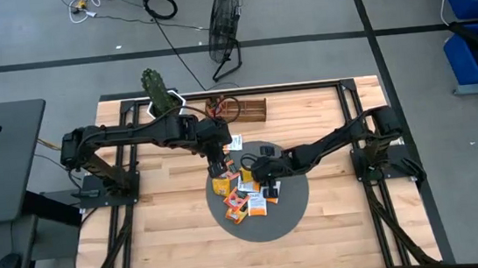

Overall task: Pick & Place Tea
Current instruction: Put the yellow tea bag into the middle section of the wooden organizer

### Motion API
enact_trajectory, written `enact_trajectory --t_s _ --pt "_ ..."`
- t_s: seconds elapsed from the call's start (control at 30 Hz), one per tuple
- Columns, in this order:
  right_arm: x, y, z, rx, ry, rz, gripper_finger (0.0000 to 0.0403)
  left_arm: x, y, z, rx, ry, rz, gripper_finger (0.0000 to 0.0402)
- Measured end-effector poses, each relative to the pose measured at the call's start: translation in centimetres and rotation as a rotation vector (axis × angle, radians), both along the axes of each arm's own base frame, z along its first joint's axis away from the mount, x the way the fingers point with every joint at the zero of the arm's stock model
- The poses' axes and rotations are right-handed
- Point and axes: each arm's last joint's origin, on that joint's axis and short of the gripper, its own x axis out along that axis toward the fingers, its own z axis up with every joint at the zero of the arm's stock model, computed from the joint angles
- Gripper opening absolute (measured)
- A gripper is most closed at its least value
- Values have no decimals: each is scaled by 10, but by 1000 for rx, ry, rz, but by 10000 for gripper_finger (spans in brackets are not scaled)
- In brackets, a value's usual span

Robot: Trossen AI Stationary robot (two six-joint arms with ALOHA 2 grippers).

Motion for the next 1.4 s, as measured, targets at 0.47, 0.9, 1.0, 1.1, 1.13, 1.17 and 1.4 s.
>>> enact_trajectory --t_s 0.47,0.9,1.0,1.1,1.13,1.17,1.4 --pt "-11 0 46 40 -103 -2 4 0 0 0 7 -1 4 142" --pt "-71 -22 164 358 -426 91 1 -4 -20 35 317 -184 -439 142" --pt "-80 -27 177 398 -480 97 1 -2 -25 56 457 -345 -528 142" --pt "-85 -30 185 448 -518 118 0 1 -29 73 591 -484 -587 142" --pt "-85 -31 187 466 -533 122 0 3 -30 77 636 -518 -609 142" --pt "-85 -31 189 481 -548 130 0 4 -31 80 677 -536 -633 142" --pt "-83 -33 196 528 -614 191 0 4 -33 78 742 -510 -717 142"
